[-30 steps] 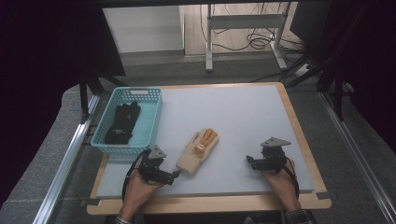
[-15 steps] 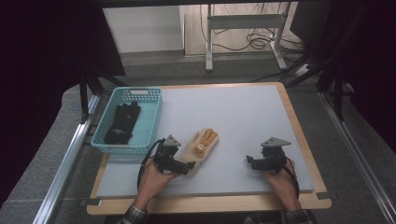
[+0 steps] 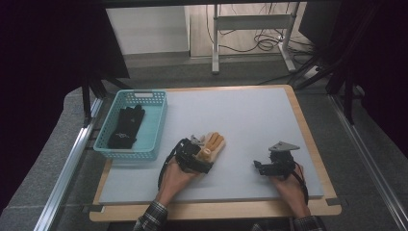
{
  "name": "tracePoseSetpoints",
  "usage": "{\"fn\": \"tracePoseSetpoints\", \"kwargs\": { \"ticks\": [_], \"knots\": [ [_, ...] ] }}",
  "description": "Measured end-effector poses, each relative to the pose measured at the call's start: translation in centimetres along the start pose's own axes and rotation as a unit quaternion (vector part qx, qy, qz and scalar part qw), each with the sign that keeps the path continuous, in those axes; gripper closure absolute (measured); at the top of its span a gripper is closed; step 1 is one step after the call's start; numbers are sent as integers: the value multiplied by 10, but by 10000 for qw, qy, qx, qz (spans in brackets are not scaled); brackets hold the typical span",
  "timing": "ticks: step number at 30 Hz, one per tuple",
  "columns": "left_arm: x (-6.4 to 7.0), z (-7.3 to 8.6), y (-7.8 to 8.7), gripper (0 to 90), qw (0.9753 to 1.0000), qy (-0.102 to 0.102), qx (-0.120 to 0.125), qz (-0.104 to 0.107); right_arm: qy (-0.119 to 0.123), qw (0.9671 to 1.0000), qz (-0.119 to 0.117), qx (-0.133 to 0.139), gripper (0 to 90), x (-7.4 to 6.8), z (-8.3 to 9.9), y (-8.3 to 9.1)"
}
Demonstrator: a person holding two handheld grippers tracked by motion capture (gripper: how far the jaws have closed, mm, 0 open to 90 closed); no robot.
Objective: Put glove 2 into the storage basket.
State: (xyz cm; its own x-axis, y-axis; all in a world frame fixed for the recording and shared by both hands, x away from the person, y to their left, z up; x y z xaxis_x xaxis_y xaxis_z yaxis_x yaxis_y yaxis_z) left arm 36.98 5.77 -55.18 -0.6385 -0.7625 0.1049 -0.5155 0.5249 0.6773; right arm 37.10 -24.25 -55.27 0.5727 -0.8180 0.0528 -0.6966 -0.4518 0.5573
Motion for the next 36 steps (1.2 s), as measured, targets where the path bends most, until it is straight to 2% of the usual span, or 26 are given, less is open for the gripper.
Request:
{"fn": "tracePoseSetpoints", "kwargs": {
  "ticks": [2, 6, 11, 15, 17, 22, 25, 36],
  "knots": [
    [2, -1, -3, 84, 10000, -36, -54, -25, -1, 10000, 0, -2, 142, 0, 0, 0],
    [6, -4, -5, 231, 9993, -299, -119, -192, 2, 10000, 0, -1, 142, 0, 0, 0],
    [9, -7, -3, 437, 9991, -345, -171, -170, 4, 10000, 0, -1, 142, 0, 0, 0],
    [8, -8, -1, 546, 9995, -275, -157, -56, 1, 10000, -3, -2, 142, 0, 0, 0],
    [7, -9, 1, 579, 9996, -235, -123, -19, 0, 10000, -3, -2, 142, 0, 0, 0],
    [3, -15, 7, 625, 9995, -284, -80, -73, 1, 10000, -1, -1, 142, 0, 0, 0],
    [0, -21, 15, 715, 9995, -293, 60, -61, -3, 10000, -1, -4, 142, 0, 0, 0],
    [-9, -38, 29, 738, 9995, -281, 96, -115, 0, 10000, -2, -3, 142, 0, 0, 0]
  ]
}}
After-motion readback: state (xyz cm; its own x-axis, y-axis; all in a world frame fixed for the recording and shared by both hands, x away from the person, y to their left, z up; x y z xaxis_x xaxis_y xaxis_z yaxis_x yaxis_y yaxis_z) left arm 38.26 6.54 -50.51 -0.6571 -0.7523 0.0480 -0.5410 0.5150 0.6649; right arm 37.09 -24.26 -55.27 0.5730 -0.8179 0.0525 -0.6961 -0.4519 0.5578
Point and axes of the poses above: each handheld gripper's, and its own axes: y roughly backward along the jaws, z roughly out of its underside, x roughly to its right, the point moved 3 cm from there along -y, roughly forward along the jaws, and after that the axes turned 9 degrees about x, right-handed, at the moved point
